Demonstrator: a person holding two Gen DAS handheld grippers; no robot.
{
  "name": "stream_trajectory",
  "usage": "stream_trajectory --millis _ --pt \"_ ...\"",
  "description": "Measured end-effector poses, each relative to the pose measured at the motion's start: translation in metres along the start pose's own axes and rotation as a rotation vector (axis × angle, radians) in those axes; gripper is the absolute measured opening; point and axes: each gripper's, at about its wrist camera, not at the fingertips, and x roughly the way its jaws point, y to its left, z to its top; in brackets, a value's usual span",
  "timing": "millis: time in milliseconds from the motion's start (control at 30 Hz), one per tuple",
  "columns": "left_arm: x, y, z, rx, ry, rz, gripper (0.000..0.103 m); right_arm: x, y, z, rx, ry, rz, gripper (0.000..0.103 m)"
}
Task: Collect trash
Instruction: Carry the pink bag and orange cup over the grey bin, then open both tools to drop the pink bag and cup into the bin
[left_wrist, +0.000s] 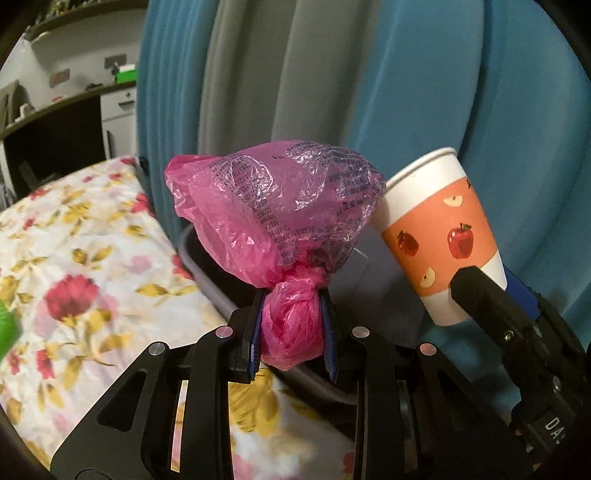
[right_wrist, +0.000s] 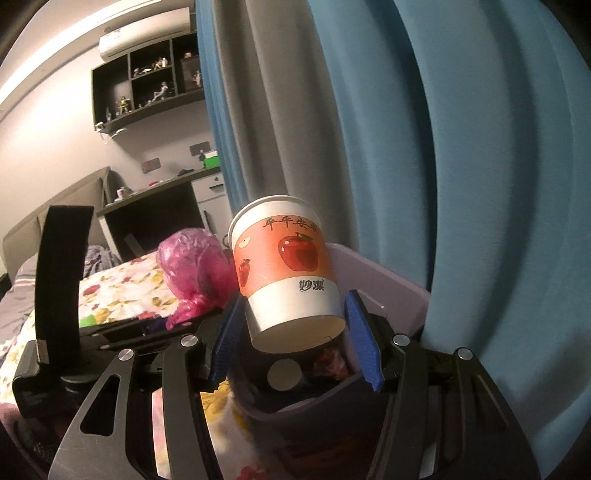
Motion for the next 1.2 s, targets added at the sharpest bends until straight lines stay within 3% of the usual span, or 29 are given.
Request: stream_trajectory --millis 567,700,800,867,933,1000,1200 --pt "0.046 0.005 0.000 -0.038 0.091 -0.090 0.027 0.022 -0.012 -0.003 0.015 0.021 -0.065 0.055" --pt "0.053 0.010 -0.003 -0.046 0.103 -0.137 0.044 0.025 -0.013 -0.003 0.017 0.025 -0.070 0.055" --pt "0.043 0.014 -0.006 -0.026 0.059 -0.150 0.061 0.031 -0.015 -0.002 0.020 0.031 -0.075 0.055" --pt "0.035 0.018 -0.009 -0.019 0.033 -0.154 0.065 0.033 -0.016 -0.003 0.022 0.036 -0.077 0.055" --pt "0.026 0.025 -0.012 -0.036 0.014 -0.099 0.077 0.036 -0.018 -0.005 0.025 0.044 -0.075 0.055" --pt "0.017 0.036 -0.016 -0.067 -0.010 -0.080 0.079 0.042 -0.017 -0.007 0.025 0.058 -0.072 0.055" --pt "-0.020 0.074 -0.035 -0.118 -0.068 0.134 0.085 0.060 -0.015 -0.012 0.007 0.095 -0.083 0.055"
